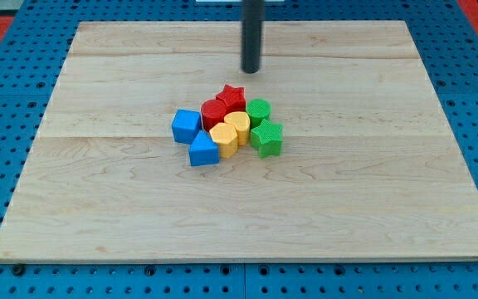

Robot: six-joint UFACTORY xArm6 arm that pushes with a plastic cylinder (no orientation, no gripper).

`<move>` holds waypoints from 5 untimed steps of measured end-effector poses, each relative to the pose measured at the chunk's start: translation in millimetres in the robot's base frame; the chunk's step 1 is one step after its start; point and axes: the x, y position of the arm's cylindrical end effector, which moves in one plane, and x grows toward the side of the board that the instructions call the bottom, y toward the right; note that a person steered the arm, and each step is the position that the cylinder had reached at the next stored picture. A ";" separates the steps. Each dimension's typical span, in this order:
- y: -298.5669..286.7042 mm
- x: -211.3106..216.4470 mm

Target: Separate the green star from the group of blocks

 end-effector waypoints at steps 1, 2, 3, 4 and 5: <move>-5.2 55.9; 17.2 60.6; -38.9 68.7; -38.5 83.4; -24.2 139.9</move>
